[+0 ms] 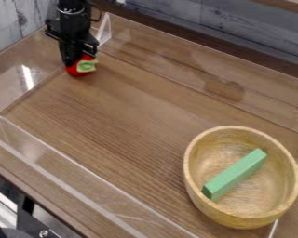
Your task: Move the red object to the left side of the table
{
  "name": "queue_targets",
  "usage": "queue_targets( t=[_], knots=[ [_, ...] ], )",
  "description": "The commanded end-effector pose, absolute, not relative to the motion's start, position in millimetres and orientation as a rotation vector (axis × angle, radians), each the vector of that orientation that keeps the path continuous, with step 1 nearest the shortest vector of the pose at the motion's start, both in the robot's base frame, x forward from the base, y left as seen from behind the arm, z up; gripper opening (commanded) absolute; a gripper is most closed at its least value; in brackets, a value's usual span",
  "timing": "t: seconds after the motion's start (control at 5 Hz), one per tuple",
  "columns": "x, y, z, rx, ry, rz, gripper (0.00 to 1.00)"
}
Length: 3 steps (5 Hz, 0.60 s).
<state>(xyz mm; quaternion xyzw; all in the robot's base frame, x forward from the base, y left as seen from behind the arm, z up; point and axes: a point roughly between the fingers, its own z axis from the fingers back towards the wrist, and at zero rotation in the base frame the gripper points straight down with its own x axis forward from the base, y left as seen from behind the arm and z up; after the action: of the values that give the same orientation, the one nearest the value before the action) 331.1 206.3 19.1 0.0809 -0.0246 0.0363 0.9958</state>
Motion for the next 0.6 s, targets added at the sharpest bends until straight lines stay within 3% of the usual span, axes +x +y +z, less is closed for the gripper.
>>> queue_targets(
  t=[0.0, 0.4],
  knots=[
    [331.6, 200.2, 3.6, 0.140, -0.019, 0.083, 0.00],
    [334.1, 199.2, 3.9, 0.135, -0.008, 0.087, 0.00]
  ],
)
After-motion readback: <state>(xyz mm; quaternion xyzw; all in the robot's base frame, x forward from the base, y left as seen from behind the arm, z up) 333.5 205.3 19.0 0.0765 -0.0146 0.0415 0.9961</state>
